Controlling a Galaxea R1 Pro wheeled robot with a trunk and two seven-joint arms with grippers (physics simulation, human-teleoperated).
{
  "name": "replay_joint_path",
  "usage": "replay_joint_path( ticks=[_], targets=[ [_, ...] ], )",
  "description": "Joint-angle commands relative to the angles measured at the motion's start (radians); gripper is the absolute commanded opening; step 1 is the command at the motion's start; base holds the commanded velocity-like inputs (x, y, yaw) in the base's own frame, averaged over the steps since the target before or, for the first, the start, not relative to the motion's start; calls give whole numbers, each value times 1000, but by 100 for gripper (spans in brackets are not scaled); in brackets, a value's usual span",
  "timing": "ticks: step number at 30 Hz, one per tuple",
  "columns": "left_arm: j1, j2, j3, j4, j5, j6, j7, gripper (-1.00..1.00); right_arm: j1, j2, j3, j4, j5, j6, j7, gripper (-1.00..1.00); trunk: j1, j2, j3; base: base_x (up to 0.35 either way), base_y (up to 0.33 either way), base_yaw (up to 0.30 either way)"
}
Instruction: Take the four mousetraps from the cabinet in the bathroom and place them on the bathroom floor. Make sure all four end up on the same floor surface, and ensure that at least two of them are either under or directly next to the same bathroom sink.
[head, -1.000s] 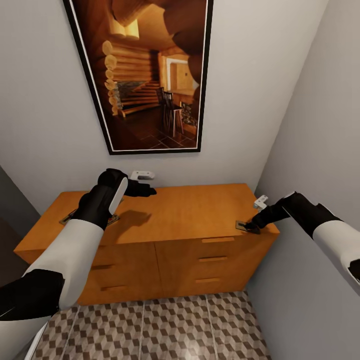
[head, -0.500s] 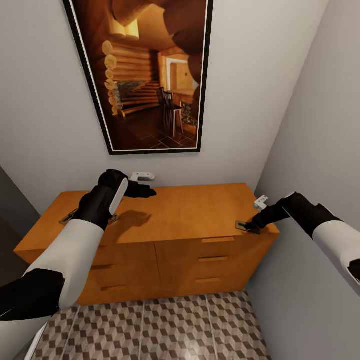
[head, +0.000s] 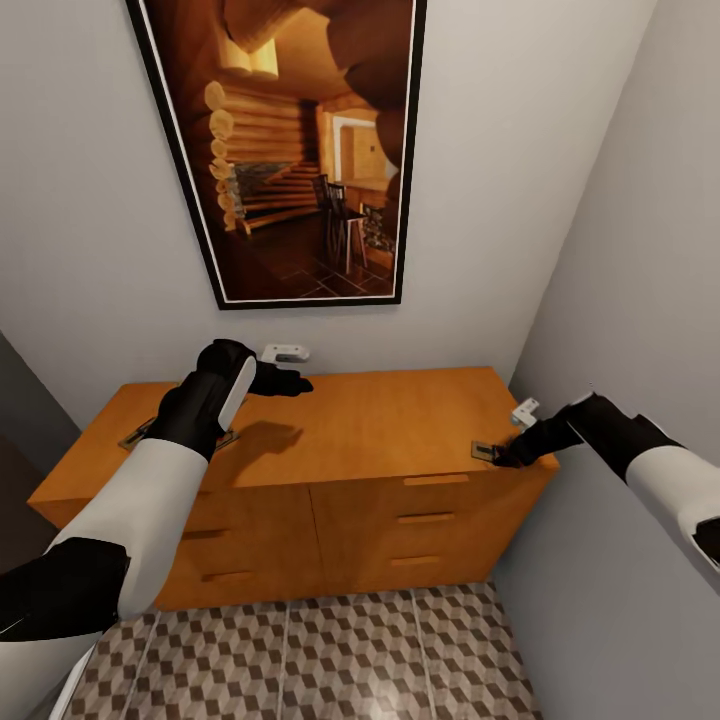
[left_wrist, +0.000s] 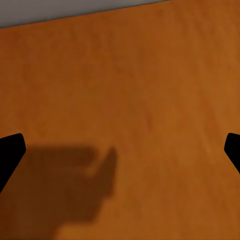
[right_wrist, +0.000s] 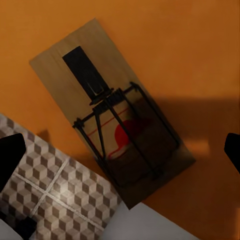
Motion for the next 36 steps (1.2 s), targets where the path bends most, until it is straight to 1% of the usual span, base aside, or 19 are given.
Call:
replay_joint_path(
  ticks=[1,5,11,24,36],
  targets=[
    [-1,0,-1,0,9,4,5,100,0,0,-3,4,9,-6,5,100,0,-1,-1,0,0,0],
    [-1,0,-1,1,9,4,5,100,0,0,-2,37,10,-37,3,100,0,-1,-1,0,0,0],
    [-1,0,-1,1,9,3,5,100,0,0,-3,58,13,-62,2,100,0,-1,-1,0,0,0],
    [-1,0,-1,6,9,2,5,100,0,1,-4,65,13,-91,1,100,0,-1,-1,0,0,0],
    [-1,0,-1,14,10,0,5,100,0,3,0,64,15,-166,10,100,0,-1,-1,0,0,0]
  ],
)
